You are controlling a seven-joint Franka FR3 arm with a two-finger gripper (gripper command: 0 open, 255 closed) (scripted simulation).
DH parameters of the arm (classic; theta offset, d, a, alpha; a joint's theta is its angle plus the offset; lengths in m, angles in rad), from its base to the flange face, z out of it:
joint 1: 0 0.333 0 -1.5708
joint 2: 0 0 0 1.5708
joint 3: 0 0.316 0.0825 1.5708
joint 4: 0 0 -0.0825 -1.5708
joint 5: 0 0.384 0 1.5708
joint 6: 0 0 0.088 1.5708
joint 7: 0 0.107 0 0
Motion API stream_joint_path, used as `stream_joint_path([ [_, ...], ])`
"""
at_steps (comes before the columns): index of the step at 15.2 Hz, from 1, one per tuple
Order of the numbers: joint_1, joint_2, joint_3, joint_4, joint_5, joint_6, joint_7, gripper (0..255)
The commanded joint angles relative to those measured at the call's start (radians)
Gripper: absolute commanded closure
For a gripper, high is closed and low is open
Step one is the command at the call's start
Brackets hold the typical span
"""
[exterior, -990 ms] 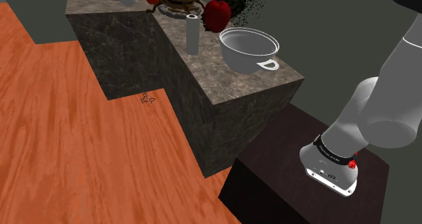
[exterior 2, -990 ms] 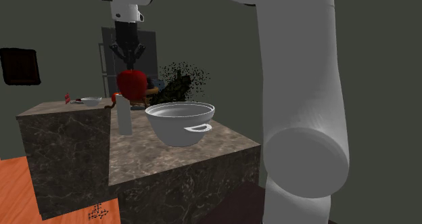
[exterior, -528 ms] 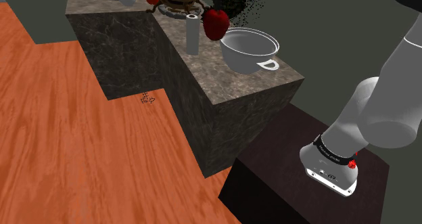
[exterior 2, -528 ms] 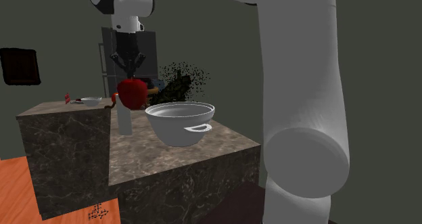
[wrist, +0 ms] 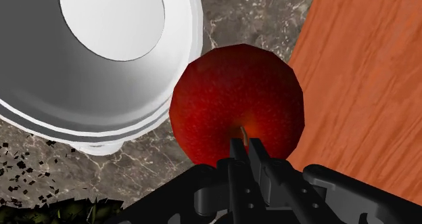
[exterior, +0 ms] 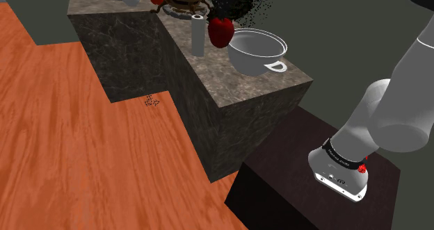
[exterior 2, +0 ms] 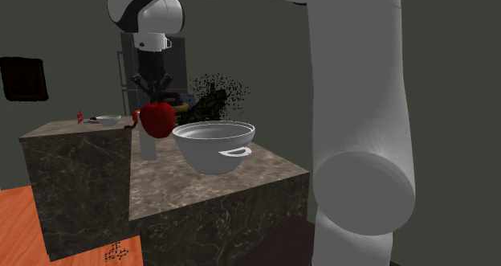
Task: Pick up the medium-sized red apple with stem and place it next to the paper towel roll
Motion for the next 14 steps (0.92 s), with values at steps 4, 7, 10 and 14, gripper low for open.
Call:
stream_joint_path([
  [4,-0.002,0.011,-0.002,-0.069,-0.004,0.060,0.007,255],
  [7,-0.002,0.017,-0.002,-0.102,-0.003,0.099,0.010,255],
  [10,-0.002,0.026,-0.003,-0.132,-0.003,0.137,0.012,255],
  [14,-0.002,0.040,-0.004,-0.168,-0.001,0.187,0.014,255],
])
